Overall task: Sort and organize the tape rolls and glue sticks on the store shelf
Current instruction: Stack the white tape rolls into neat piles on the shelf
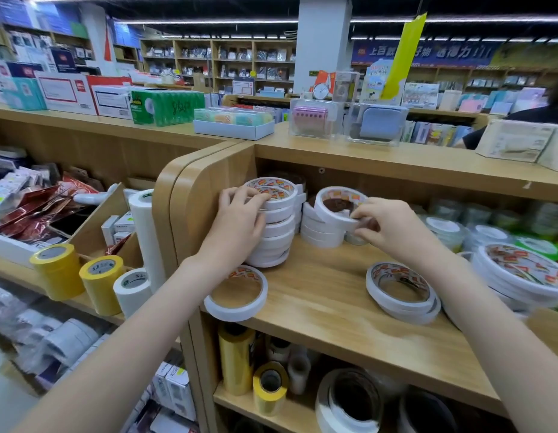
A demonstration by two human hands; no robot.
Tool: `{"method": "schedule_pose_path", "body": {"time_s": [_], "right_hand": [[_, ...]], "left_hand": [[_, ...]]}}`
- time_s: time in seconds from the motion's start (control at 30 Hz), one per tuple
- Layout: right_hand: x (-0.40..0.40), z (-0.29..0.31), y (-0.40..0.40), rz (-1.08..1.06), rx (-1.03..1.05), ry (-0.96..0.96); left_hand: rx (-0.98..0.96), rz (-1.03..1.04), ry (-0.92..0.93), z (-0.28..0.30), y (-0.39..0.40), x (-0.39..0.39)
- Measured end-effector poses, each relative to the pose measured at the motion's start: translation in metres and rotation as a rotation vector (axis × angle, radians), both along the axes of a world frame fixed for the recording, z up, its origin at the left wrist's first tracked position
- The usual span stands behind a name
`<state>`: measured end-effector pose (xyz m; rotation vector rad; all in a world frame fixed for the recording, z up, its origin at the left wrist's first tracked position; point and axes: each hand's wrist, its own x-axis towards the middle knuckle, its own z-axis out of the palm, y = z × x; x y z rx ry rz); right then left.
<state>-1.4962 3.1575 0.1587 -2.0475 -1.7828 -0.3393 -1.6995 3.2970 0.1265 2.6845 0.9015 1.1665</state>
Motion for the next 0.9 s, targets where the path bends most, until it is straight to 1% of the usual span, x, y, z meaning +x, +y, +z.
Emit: {"method": "schedule_pose_path", "body": {"time_s": [0.03, 0.17, 0.23, 0.33, 0.43, 0.53, 0.6, 0.67, 0.7, 0.77, 0.83, 0.9], "right_hand": [[0.0, 0.001, 0.007, -0.012, 0.02, -0.003], [0.005, -0.003, 0.039, -0.116, -0.027, -0.052], [0.008, -0.011, 0.047, -0.11, 0.038, -0.054], [0.009, -0.026, 0.054, -0.064, 0.145, -0.087], [0.011, -0.031, 0.064, -0.132, 0.138, -0.039], [0.007, -0.034, 0.067, -0.14, 0.165, -0.005], [0.0, -0.036, 0.062, -0.069, 0.26, -0.016], [-0.012, -0.03, 0.057, 0.115, 0.342, 0.018], [-0.02, -0.023, 0.057, 0.225, 0.325, 0.068], [-0.033, -0.011, 0.063, 0.383, 0.171, 0.149], [-0.039, -0.004, 0.074, 0.402, 0.019, 0.125], [-0.04, -0.003, 0.082, 0.389, 0.004, 0.118]], "left_hand": [[-0.01, -0.004, -0.001, 0.0, 0.0, -0.001], [-0.006, -0.011, 0.003, -0.002, 0.0, -0.004], [-0.009, -0.014, -0.011, -0.003, 0.0, -0.004], [0.018, -0.027, -0.079, -0.005, 0.0, -0.007], [0.02, -0.028, -0.131, -0.006, -0.002, -0.008], [-0.023, -0.039, -0.223, -0.005, -0.005, -0.009], [-0.051, -0.049, -0.255, -0.009, -0.009, -0.013], [-0.104, -0.063, -0.259, -0.019, -0.012, -0.017], [-0.144, -0.064, -0.256, -0.024, -0.012, -0.018], [-0.225, -0.068, -0.253, -0.032, -0.01, -0.02], [-0.265, -0.082, -0.261, -0.033, -0.009, -0.021], [-0.279, -0.092, -0.258, -0.032, -0.009, -0.022]]}}
